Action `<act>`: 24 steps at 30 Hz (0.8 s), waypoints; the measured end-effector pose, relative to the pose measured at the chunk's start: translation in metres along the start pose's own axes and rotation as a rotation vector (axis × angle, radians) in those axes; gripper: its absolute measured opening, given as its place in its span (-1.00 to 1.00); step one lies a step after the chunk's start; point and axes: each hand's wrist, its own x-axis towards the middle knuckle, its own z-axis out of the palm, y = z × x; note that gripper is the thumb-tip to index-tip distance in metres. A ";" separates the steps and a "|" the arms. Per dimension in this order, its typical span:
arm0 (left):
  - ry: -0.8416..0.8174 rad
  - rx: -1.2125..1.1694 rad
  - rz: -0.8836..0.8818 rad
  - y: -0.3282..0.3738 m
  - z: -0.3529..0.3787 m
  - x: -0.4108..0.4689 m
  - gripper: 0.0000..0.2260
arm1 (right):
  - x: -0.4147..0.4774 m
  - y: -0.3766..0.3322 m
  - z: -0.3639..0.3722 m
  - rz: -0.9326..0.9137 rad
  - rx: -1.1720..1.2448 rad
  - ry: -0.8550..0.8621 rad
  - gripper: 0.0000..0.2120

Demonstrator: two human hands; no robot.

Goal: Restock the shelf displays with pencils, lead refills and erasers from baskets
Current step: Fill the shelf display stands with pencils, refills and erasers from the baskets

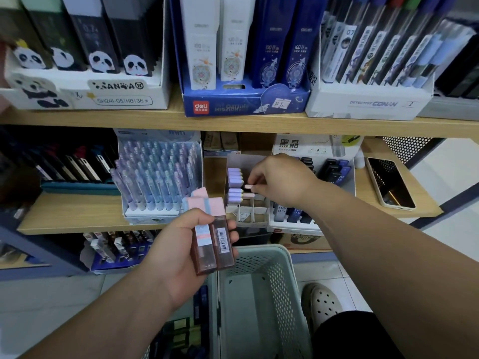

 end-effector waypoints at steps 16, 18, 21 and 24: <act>-0.067 0.070 0.061 -0.008 0.010 0.001 -0.72 | -0.031 -0.031 -0.018 0.067 0.807 -0.158 -0.80; -0.079 0.068 0.067 -0.009 0.011 0.001 -0.72 | -0.032 -0.028 -0.017 0.101 0.854 -0.148 -0.83; -0.082 0.075 0.068 -0.010 0.012 0.000 -0.73 | -0.035 -0.027 -0.018 0.120 0.929 -0.155 -0.89; -0.110 0.061 0.037 -0.010 0.013 -0.003 -0.74 | -0.036 -0.027 -0.024 0.183 1.035 -0.066 -0.89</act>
